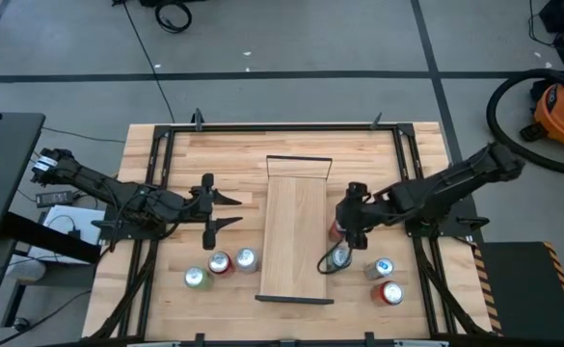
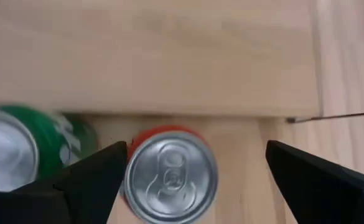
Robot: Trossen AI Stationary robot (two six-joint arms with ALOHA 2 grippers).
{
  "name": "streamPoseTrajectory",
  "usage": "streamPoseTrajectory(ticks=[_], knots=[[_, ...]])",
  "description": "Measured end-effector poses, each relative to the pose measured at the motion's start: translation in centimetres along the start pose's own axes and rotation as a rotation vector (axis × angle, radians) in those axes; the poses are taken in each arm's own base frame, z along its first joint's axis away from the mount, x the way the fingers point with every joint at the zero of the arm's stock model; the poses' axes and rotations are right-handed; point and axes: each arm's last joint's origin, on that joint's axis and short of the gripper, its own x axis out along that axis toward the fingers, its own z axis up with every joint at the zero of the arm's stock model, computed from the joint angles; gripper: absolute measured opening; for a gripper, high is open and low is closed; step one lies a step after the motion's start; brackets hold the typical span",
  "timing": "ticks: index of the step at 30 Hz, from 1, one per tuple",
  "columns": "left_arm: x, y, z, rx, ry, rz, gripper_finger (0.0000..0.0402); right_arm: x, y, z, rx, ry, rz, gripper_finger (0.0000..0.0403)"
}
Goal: Place canned beverage on shelf
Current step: Put the top red soda can on the shelf
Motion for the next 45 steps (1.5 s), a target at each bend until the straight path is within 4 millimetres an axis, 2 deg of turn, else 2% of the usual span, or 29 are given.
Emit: streamPoseTrajectory(ticks=[11, 18, 21, 30, 36, 45], knots=[[0.0, 0.0, 0.0, 0.000, 0.000, 0.000, 0.0194, 2.7, 0.6, 2.1, -0.123, 0.280, 0.075, 0.0389], [0.0, 0.0, 0.0, 0.000, 0.000, 0.000, 0.0194, 5.2, -0.9, 2.2, 0.109, 0.450, 0.035, 0.0351], [0.0, 0.0, 0.0, -0.003, 0.000, 0.000, 0.0194, 5.4, -1.2, 2.3, 0.181, 0.464, 0.044, 0.0330], [0.0, 0.0, 0.0, -0.003, 0.001, 0.000, 0.0194, 4.3, -2.2, 2.4, 0.261, 0.420, 0.040, 0.0329], [0.0, 0.0, 0.0, -0.003, 0.001, 0.000, 0.0194, 3.7, -3.0, 2.3, 0.276, 0.462, 0.025, 0.0328], [0.0, 0.0, 0.1, -0.011, -0.014, -0.001, 0.0194, 1.1, -4.2, 4.8, 0.221, 0.382, -0.012, 0.0328]])
